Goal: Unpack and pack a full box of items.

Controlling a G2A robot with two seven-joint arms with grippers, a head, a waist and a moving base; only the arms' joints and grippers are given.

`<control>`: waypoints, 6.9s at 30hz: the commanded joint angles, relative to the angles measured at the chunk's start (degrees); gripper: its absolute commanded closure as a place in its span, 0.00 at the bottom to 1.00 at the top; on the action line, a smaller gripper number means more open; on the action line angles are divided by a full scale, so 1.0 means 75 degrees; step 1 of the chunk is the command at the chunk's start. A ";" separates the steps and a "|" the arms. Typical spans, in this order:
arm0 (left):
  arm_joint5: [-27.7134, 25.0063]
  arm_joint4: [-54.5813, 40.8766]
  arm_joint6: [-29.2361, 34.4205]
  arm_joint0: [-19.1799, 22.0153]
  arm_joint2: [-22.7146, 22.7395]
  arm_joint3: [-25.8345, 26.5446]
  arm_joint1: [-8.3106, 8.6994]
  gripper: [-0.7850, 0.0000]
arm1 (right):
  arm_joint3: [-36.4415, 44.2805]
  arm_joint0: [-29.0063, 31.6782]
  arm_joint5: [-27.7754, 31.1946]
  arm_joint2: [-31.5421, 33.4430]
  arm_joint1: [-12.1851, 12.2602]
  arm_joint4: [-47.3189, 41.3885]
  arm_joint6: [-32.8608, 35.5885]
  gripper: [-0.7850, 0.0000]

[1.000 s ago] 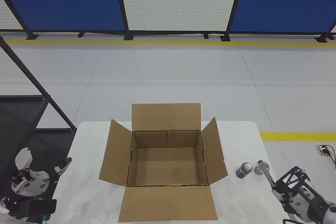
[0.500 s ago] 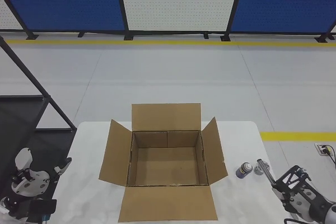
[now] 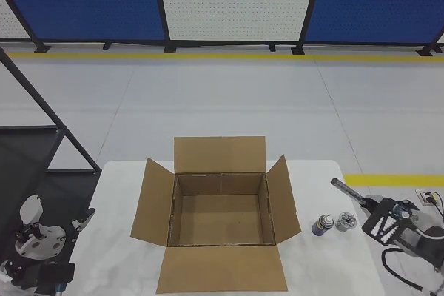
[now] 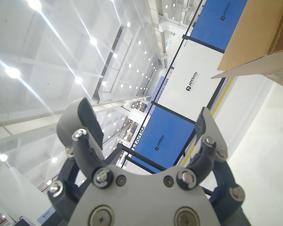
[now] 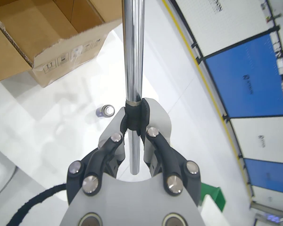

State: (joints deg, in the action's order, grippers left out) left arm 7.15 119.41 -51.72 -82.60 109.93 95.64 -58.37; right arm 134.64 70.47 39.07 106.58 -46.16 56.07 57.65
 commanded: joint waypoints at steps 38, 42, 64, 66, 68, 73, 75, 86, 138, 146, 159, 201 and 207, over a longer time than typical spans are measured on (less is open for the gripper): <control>0.0000 0.0000 0.0000 0.0000 0.0000 0.0000 0.0000 0.00 | -0.1768 -0.7583 -0.2346 -0.9231 -0.1332 0.0608 0.2361 1.00; 0.0000 0.0000 0.0000 0.0000 0.0000 0.0000 0.0000 0.00 | -0.2991 -0.8269 -0.1742 -0.9726 -0.1640 -0.0204 0.2590 1.00; 0.0000 0.0000 0.0000 0.0000 0.0000 0.0000 0.0000 0.00 | -0.8464 -1.0524 -0.0404 -1.2912 -0.4737 -0.1840 0.1278 1.00; 0.0000 0.0000 0.0000 0.0000 0.0000 0.0000 0.0000 0.00 | -0.9011 -1.0402 -0.0417 -1.2912 -0.4978 -0.2086 0.1358 1.00; 0.0000 0.0000 0.0000 0.0000 0.0000 0.0000 0.0000 0.00 | -0.9502 -1.0334 -0.0444 -1.2912 -0.5209 -0.2169 0.1432 1.00; 0.0000 0.0000 0.0000 0.0000 0.0000 0.0000 0.0000 0.00 | -1.0581 -1.0232 -0.0614 -1.2912 -0.5737 -0.2376 0.1521 1.00; 0.0000 0.0000 0.0000 0.0000 0.0000 0.0000 0.0000 0.00 | -1.0581 -1.0232 -0.0614 -1.2912 -0.5737 -0.2376 0.1521 1.00; 0.0000 0.0000 0.0000 0.0000 0.0000 0.0000 0.0000 0.00 | -1.0581 -1.0232 -0.0614 -1.2912 -0.5737 -0.2376 0.1521 1.00; 0.0000 0.0000 0.0000 0.0000 0.0000 0.0000 0.0000 0.00 | -1.6294 -0.9815 0.0336 -1.2862 -0.8317 -0.0011 -0.1397 0.38; 0.0000 0.0000 0.0000 0.0000 0.0000 0.0000 0.0000 0.00 | -1.6268 -1.0182 -0.0318 -1.2768 -0.8320 0.0204 -0.1536 0.41; 0.0000 0.0000 0.0000 0.0000 0.0000 0.0000 0.0000 0.00 | -1.5469 -1.0334 -0.0526 -1.2523 -0.7853 0.0468 -0.1756 0.51; 0.0000 0.0000 0.0000 0.0000 0.0000 0.0000 0.0000 0.00 | -0.0898 -0.1591 -0.2653 -0.4122 -0.3238 0.2645 0.1276 0.00; 0.0000 0.0000 0.0000 0.0000 0.0000 0.0000 0.0000 0.00 | -0.0478 -0.0280 -0.2471 -0.2642 -0.3108 0.1950 0.0444 0.00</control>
State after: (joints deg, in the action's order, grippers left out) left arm 7.15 119.41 -51.72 -82.60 109.93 95.64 -58.37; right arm 130.98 66.67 20.28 84.55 -69.61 71.80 62.17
